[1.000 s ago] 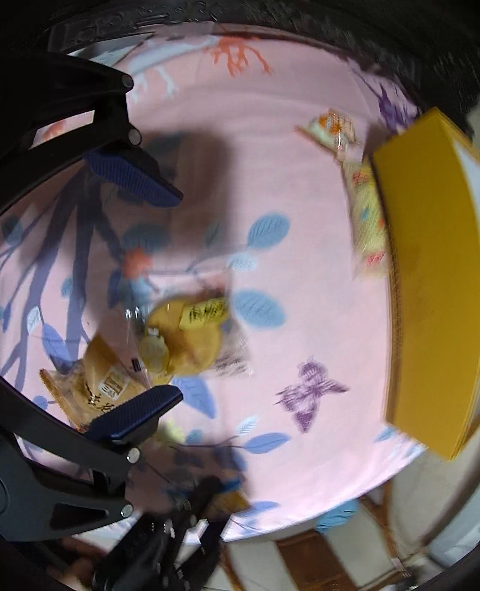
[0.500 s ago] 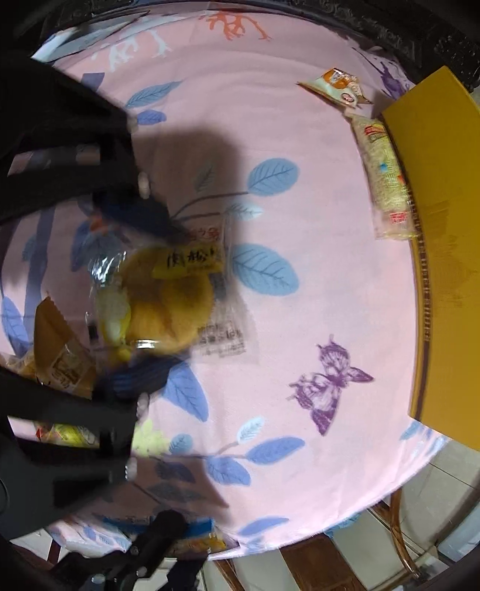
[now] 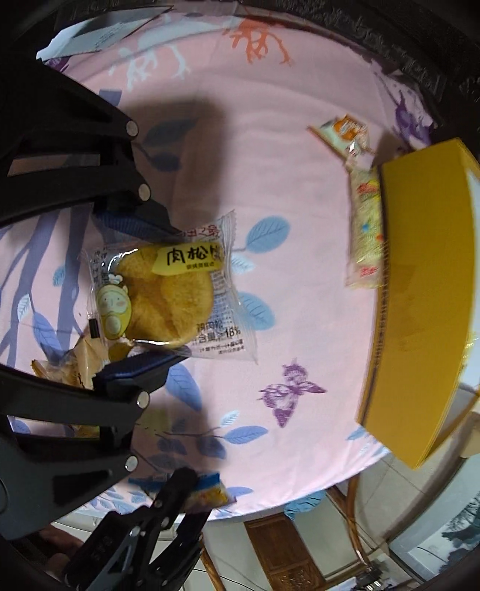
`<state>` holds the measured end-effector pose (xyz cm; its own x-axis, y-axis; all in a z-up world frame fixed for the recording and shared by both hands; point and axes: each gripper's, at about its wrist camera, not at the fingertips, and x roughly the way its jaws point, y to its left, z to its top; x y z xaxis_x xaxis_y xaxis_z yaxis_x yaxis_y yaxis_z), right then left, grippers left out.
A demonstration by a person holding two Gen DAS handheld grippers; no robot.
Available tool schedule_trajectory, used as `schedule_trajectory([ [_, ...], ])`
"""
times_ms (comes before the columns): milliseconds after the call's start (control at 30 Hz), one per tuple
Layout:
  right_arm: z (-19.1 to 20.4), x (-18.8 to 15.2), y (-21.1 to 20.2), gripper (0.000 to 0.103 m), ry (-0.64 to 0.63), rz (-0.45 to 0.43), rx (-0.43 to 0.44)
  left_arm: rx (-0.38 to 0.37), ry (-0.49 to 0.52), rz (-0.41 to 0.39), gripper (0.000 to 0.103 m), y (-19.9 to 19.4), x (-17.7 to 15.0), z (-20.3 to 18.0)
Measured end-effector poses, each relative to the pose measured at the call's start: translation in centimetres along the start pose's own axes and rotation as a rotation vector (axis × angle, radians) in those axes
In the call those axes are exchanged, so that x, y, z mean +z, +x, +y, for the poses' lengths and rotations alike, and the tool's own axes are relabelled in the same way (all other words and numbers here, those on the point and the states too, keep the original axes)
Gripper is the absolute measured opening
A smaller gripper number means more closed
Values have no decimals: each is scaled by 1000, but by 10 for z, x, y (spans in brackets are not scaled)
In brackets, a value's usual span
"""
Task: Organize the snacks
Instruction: 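Carry both bags over the yellow box and open both grippers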
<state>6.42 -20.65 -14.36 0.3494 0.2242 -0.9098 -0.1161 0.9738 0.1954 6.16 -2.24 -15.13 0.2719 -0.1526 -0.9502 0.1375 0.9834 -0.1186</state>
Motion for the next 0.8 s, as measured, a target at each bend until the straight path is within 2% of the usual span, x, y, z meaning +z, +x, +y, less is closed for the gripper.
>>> schedule_trajectory([
  [100,14,23,-3,48,-37,-28,21,5,-15,-43,55,-15,14,7],
  [200,26,61,-17,48,-59,-107,50,5,-50,-103,55,-34,40,19],
  [333,43,121,-44,48,-101,-255,66,22,-111,-201,55,-60,94,38],
  [400,47,145,-50,48,-112,-295,69,26,-131,-234,55,-70,123,44],
  [567,56,190,-54,48,-143,-341,60,54,-125,-297,56,-84,180,44],
  [800,57,228,-56,48,-119,-381,48,93,-104,-315,56,-85,234,34],
])
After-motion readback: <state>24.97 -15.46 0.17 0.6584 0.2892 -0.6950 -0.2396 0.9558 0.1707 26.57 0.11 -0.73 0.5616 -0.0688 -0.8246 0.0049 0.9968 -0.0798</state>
